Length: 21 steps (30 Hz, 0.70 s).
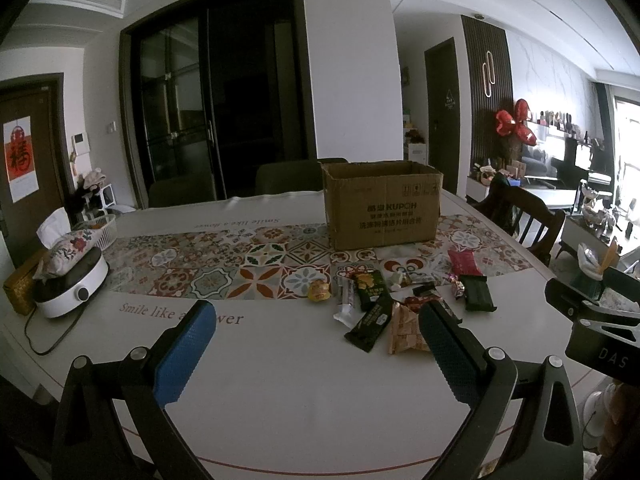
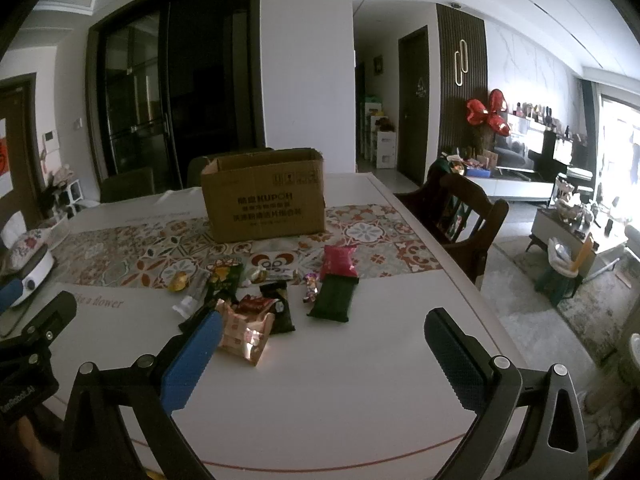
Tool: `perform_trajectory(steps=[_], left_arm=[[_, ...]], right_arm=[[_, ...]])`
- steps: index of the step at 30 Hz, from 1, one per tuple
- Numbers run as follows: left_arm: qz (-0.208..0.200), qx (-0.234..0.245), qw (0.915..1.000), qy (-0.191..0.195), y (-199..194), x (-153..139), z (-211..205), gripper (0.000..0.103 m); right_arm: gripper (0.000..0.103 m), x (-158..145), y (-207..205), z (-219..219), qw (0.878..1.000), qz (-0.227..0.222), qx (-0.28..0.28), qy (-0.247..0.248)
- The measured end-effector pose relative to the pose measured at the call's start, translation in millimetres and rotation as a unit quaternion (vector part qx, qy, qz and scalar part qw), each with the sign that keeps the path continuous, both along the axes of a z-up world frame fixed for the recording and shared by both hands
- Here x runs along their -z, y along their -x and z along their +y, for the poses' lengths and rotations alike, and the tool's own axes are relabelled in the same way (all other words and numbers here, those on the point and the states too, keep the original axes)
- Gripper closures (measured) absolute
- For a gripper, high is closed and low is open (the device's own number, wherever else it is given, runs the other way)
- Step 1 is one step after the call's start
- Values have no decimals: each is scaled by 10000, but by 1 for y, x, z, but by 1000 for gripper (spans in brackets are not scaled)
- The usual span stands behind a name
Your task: Organize snacks
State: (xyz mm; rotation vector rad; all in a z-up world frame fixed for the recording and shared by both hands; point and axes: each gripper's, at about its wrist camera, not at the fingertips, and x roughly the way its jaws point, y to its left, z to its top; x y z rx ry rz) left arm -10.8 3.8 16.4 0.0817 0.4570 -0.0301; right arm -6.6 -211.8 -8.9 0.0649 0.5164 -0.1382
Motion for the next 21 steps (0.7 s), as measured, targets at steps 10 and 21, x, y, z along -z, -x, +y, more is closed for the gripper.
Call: perform_trajectory(steps=[10, 21], left_arm=[[-5, 3, 10000, -1, 0, 0, 0, 0], [-10, 4, 10000, 2, 1, 0, 0, 0]], right_arm=[[1, -2, 0, -1, 10000, -16, -3, 4], [1, -1, 1, 0, 10000, -26, -7, 10]])
